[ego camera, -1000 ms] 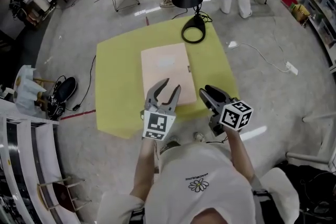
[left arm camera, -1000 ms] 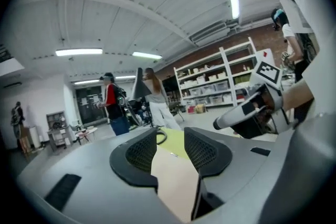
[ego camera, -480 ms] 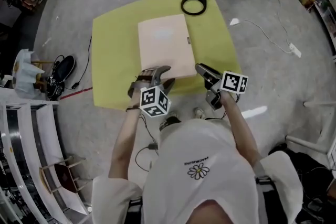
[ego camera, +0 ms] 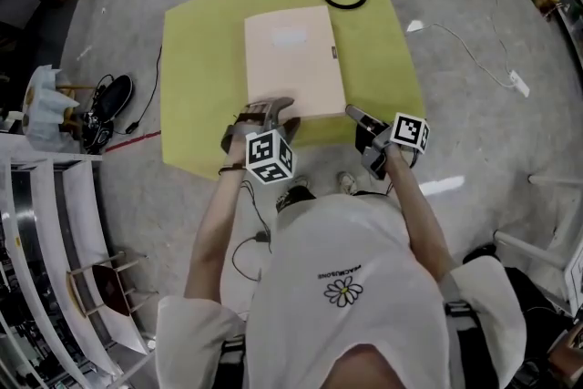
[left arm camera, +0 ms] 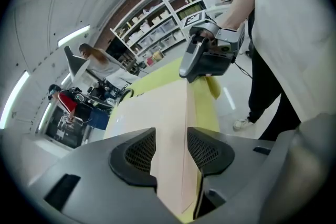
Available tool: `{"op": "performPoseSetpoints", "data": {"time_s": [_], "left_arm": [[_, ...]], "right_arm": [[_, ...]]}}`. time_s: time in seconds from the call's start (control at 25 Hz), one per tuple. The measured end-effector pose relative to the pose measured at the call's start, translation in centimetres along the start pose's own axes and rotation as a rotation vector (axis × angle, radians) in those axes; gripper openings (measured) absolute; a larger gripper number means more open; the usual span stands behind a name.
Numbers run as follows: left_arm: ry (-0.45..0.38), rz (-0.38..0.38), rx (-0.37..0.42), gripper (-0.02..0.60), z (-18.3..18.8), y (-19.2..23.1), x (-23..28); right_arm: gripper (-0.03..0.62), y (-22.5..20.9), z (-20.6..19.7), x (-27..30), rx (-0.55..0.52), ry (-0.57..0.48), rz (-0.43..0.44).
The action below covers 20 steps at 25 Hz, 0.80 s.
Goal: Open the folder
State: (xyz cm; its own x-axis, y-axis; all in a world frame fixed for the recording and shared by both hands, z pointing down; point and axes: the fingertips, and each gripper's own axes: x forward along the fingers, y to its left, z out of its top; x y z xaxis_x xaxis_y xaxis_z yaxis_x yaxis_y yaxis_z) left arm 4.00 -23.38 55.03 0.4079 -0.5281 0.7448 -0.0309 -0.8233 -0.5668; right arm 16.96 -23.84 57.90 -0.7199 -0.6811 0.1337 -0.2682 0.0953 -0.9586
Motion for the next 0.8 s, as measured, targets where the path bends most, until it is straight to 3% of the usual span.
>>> {"op": "performPoseSetpoints", "data": {"time_s": [0.28,0.4,0.64,0.8], "left_arm": [[0.007,0.011,0.016,0.189,-0.2,0.5,-0.4],[0.014,0.028,0.027,0.189,-0.1,0.5,-0.3],[0.076,0.185,0.173,0.177,1.1,0.2,0.2],[0.094,0.181,0.198,0.151,1.2,0.0,0.4]], "right_arm": [[0.086,-0.6,-0.1,0.2,0.099,-0.014,0.069],[0.087,-0.6,-0.1,0.1,0.095,-0.015,0.064],[0.087,-0.4,-0.1,0.2,0.080,-0.007,0.047],[0.086,-0.5,-0.2,0.1,0.084,-0.013,0.048]]}}
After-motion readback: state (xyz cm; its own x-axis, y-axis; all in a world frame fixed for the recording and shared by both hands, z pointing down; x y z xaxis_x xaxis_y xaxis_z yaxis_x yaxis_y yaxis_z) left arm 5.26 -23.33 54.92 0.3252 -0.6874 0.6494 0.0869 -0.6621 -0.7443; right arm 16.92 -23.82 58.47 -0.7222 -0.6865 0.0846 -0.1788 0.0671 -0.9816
